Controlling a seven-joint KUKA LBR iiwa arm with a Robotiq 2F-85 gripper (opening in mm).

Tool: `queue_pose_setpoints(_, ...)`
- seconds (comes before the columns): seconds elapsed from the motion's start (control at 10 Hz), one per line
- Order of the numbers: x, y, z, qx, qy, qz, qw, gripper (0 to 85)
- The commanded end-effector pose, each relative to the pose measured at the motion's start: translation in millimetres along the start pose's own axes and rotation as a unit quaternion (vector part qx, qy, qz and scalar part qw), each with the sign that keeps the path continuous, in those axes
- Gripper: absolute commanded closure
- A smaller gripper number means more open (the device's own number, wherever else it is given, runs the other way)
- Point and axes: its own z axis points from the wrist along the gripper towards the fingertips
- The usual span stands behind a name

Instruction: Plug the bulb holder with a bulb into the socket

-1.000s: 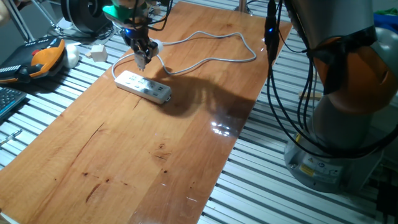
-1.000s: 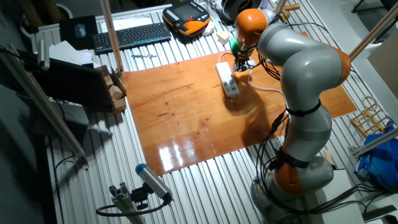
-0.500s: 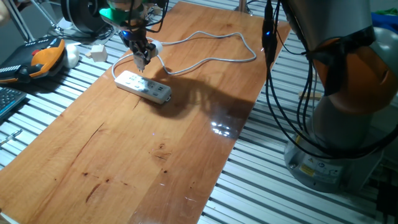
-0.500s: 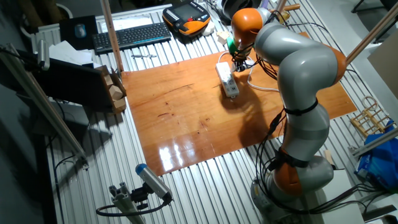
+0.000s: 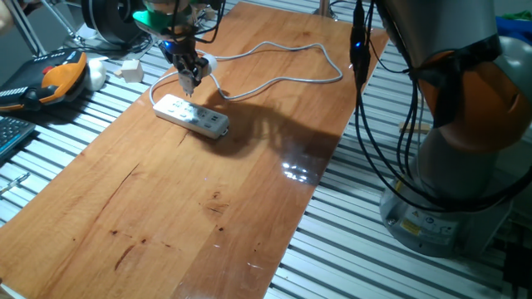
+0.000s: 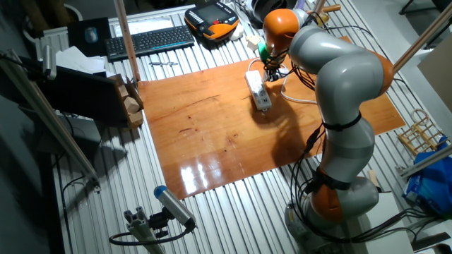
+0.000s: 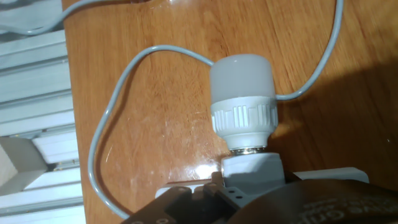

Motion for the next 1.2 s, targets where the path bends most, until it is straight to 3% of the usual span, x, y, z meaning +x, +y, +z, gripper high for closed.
queue_pose_setpoints(0.0,-0.1,-0.2,0.0,-0.001,0.001,-0.001,1.0,85.0)
queue_pose_setpoints(0.2,-0.1,-0.2,0.0,-0.003,0.016,-0.002,0.9999,85.0)
queue_pose_setpoints(0.3,-0.1,-0.2,0.0,0.005,0.015,0.002,0.9999,85.0)
queue_pose_setpoints(0.4,-0.1,-0.2,0.0,0.011,-0.003,-0.001,0.9999,85.0)
queue_pose_setpoints(0.6,-0.1,-0.2,0.0,0.015,-0.002,-0.016,0.9998,85.0)
queue_pose_setpoints(0.8,-0.1,-0.2,0.0,0.012,-0.017,-0.035,0.9992,85.0)
queue_pose_setpoints(1.0,1.1,-0.1,0.8,0.011,-0.008,-0.036,0.9993,85.0)
queue_pose_setpoints(1.1,5.3,-0.6,-0.5,0.016,-0.017,-0.021,0.9995,85.0)
